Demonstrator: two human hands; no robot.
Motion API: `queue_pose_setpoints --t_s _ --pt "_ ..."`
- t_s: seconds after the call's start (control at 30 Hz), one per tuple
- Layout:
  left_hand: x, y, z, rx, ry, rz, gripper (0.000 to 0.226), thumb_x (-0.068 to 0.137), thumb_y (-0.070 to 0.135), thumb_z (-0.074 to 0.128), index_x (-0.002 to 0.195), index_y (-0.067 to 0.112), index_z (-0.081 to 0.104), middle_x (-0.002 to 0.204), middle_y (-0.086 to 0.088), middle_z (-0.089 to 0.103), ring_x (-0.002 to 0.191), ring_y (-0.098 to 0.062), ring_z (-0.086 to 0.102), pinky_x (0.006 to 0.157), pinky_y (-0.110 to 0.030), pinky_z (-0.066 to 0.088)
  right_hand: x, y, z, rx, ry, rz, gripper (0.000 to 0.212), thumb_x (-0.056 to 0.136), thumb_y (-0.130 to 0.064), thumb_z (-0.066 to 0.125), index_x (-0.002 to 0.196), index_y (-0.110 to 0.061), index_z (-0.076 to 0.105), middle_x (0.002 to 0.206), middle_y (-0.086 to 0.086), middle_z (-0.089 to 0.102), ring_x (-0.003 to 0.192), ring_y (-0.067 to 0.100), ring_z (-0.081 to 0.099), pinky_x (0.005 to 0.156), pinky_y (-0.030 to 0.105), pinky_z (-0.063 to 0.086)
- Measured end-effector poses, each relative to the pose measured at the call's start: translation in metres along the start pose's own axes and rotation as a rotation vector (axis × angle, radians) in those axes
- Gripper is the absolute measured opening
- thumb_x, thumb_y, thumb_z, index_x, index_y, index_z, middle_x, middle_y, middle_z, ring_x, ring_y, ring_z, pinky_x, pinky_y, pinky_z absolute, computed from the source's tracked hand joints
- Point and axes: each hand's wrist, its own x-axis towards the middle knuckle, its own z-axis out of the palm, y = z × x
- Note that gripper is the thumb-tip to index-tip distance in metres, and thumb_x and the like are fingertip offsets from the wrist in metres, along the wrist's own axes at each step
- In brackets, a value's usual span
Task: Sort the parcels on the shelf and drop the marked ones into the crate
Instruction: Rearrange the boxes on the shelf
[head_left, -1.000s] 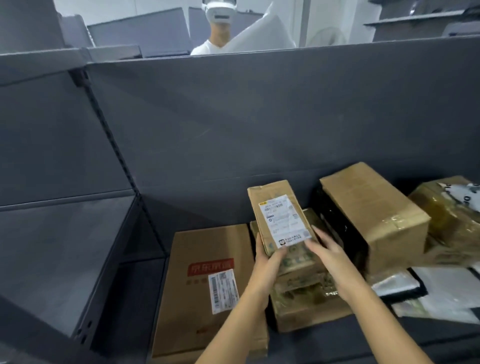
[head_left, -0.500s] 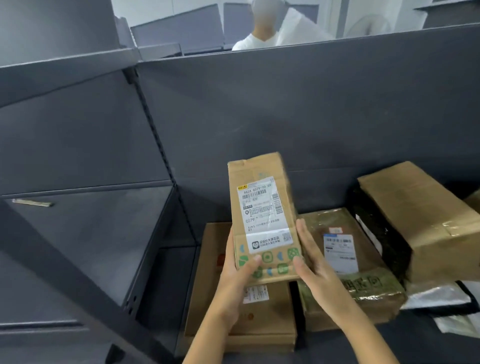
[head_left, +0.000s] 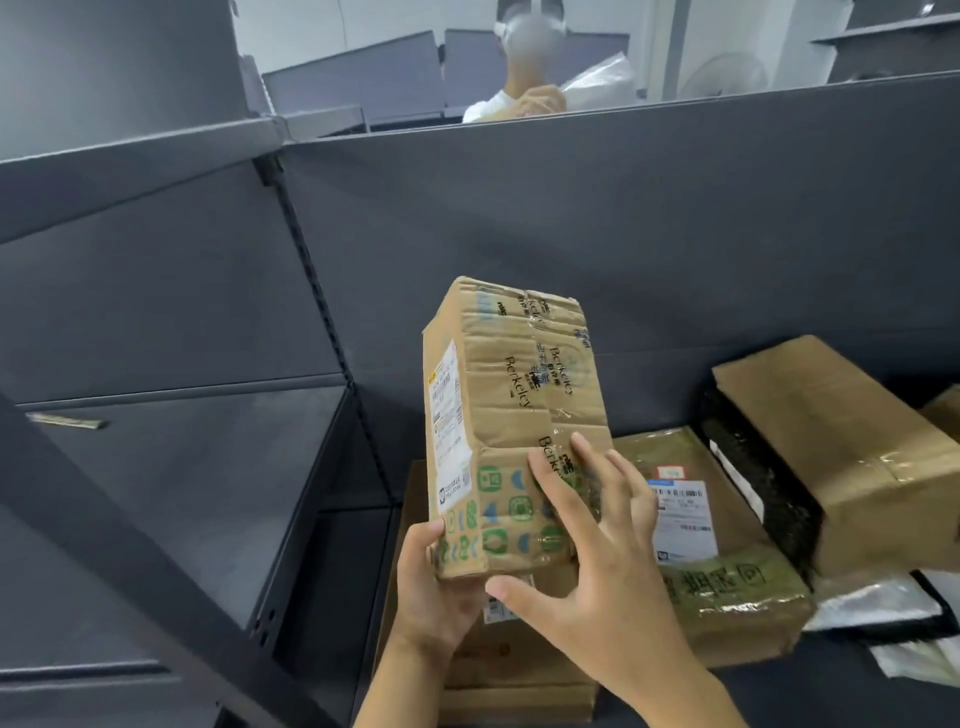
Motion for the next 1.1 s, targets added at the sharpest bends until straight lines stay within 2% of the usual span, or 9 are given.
queue_pose_setpoints --t_s 0.17,0.3,0.43,0.5,0.67,0.83,0.9,1.0,1.1 --pt "-0.004 0.012 0.011 0.115 -0.051 0.079 0.102 0.055 0.042 0.083 0.140 0.001 0.041 0.131 -0.025 0.056 0.115 -0.040 0.057 0.080 -0.043 0.056 0.011 0.014 -0.006 0.471 -0.112 0.227 0.084 0.052 -0.094 0.042 0.129 -0.072 0.016 0.151 -0.034 0.008 0.143 -0.004 0.007 0.116 0.040 0.022" --pt "-0.006 0.026 0.031 0.530 -0.195 0.255 0.090 0.075 0.052 0.069 0.149 0.027 0.025 0.146 -0.005 0.046 0.131 -0.026 0.048 0.103 -0.044 0.044 0.018 0.042 -0.003 1.182 -0.132 0.410 0.093 0.057 -0.076 0.067 0.139 -0.044 0.036 0.140 -0.007 0.051 0.129 0.015 0.049 0.105 0.047 0.040" --pt "-0.011 0.024 0.048 0.977 -0.080 0.355 0.087 0.068 0.065 0.065 0.142 0.056 0.021 0.153 0.022 0.026 0.143 -0.005 0.024 0.115 -0.045 0.030 0.012 0.063 0.018 1.758 -0.163 0.465 0.086 0.070 -0.050 0.072 0.138 -0.007 0.043 0.136 0.026 0.050 0.125 0.041 0.049 0.096 0.057 0.045" --pt "-0.016 0.015 0.060 1.115 0.040 0.461 0.094 0.064 0.065 0.064 0.141 0.060 0.011 0.149 0.028 0.022 0.143 -0.002 0.014 0.116 -0.046 0.025 0.011 0.063 0.031 2.023 -0.259 0.426 0.066 0.088 -0.041 0.048 0.139 0.000 0.040 0.141 0.029 0.042 0.130 0.044 0.041 0.104 0.060 0.032" --pt "-0.034 -0.006 0.081 1.205 0.249 0.525 0.127 0.051 0.067 0.068 0.135 0.054 -0.026 0.149 0.028 -0.005 0.141 0.003 -0.003 0.119 -0.045 0.015 0.001 0.078 0.043 1.988 -0.024 0.654 0.070 0.091 -0.045 0.012 0.144 -0.005 0.033 0.148 0.017 0.037 0.140 0.029 0.028 0.115 0.039 -0.002" --pt "-0.029 -0.001 0.058 1.154 0.089 0.531 0.112 0.063 0.055 0.068 0.140 0.053 -0.013 0.151 0.025 -0.010 0.146 -0.004 -0.008 0.118 -0.047 0.020 0.003 0.076 0.037 2.004 0.017 0.500 0.047 0.076 -0.037 0.054 0.109 -0.007 0.069 0.107 0.014 0.069 0.099 0.027 0.066 0.087 0.038 0.052" --pt "-0.026 0.007 0.047 1.145 -0.007 0.487 0.105 0.065 0.055 0.063 0.143 0.051 -0.007 0.153 0.027 -0.013 0.145 -0.002 -0.013 0.119 -0.045 0.016 0.004 0.073 0.034 2.022 -0.100 0.400 0.052 0.073 -0.035 0.060 0.116 -0.006 0.064 0.107 0.017 0.068 0.097 0.030 0.066 0.081 0.040 0.056" --pt "-0.022 0.018 0.031 0.997 -0.191 0.392 0.109 0.069 0.059 0.069 0.147 0.033 -0.004 0.159 0.004 0.002 0.148 -0.014 0.009 0.115 -0.046 0.029 0.004 0.080 0.025 1.948 -0.073 0.303 0.057 0.090 -0.004 0.036 0.145 -0.007 0.022 0.135 0.029 0.044 0.121 0.042 0.047 0.099 0.053 0.042" --pt "-0.021 0.023 0.027 1.004 -0.252 0.349 0.106 0.073 0.062 0.066 0.136 0.018 -0.006 0.148 -0.013 0.015 0.140 -0.009 0.028 0.105 -0.027 0.041 0.009 0.078 0.028 1.870 -0.175 0.259 0.073 0.055 0.001 0.057 0.120 -0.031 0.057 0.129 0.009 0.049 0.111 0.021 0.058 0.078 0.040 0.055"
